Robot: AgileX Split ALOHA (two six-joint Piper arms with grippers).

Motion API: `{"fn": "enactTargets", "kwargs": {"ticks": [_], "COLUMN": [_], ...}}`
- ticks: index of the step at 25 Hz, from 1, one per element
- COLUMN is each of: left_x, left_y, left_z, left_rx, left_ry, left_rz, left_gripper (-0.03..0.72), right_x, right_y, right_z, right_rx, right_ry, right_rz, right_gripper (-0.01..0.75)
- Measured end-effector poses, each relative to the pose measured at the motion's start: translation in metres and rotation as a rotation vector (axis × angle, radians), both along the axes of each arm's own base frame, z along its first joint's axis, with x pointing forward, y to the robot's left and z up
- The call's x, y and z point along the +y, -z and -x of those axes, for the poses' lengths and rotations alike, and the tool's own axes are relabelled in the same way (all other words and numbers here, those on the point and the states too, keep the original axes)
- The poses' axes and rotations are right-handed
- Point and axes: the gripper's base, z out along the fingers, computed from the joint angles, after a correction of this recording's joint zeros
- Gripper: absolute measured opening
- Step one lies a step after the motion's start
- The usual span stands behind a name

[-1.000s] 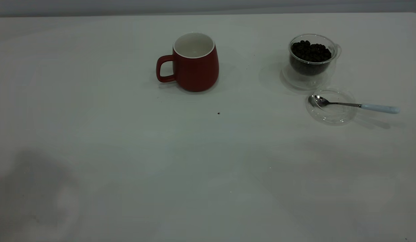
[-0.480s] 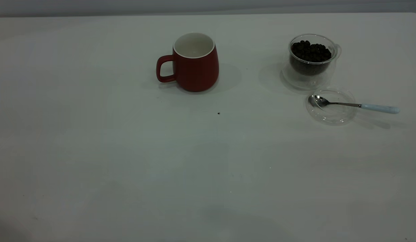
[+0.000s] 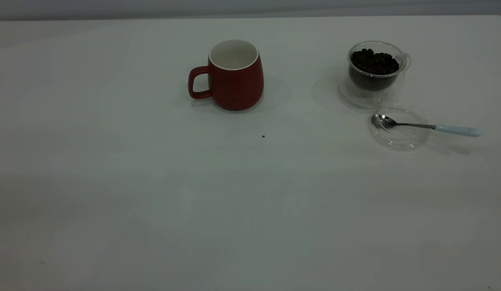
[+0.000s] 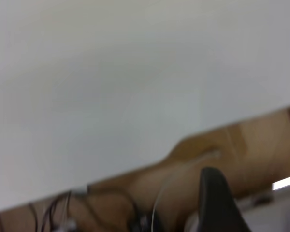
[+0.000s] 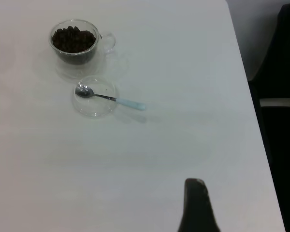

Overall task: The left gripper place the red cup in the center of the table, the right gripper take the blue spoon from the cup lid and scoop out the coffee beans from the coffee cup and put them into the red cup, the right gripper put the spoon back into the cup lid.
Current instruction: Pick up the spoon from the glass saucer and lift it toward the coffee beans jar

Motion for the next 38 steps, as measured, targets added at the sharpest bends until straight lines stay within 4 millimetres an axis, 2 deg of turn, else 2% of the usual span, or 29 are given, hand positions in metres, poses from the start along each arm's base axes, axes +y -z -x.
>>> {"fn": "enactTargets", "kwargs": {"ticks": [5, 9, 18, 38], "left_x": [0.008, 0.010, 0.006, 0.006], "left_y": [-0.001, 0.001, 0.001, 0.001], "left_z": [0.020, 0.031, 0.034, 0.034], "left_rx": [-0.142, -0.215, -0.228, -0.228], "left_ry": [-0.004, -0.089, -0.377, -0.391], "left_rz": [0.054, 0.072, 0.041, 0.040], "left_gripper": [0.445, 0.445, 0.445, 0.445], "right_x": [0.000, 0.000, 0.000, 0.000], "right_y": [0.000, 0.000, 0.000, 0.000], "right_z": [0.000, 0.000, 0.000, 0.000], "right_rx": [0.000, 0.000, 0.000, 0.000], "right_ry": [0.000, 0.000, 0.000, 0.000], "right_rz": [0.000, 0.000, 0.000, 0.000], "right_gripper": [0.550, 0.550, 0.550, 0.550]}}
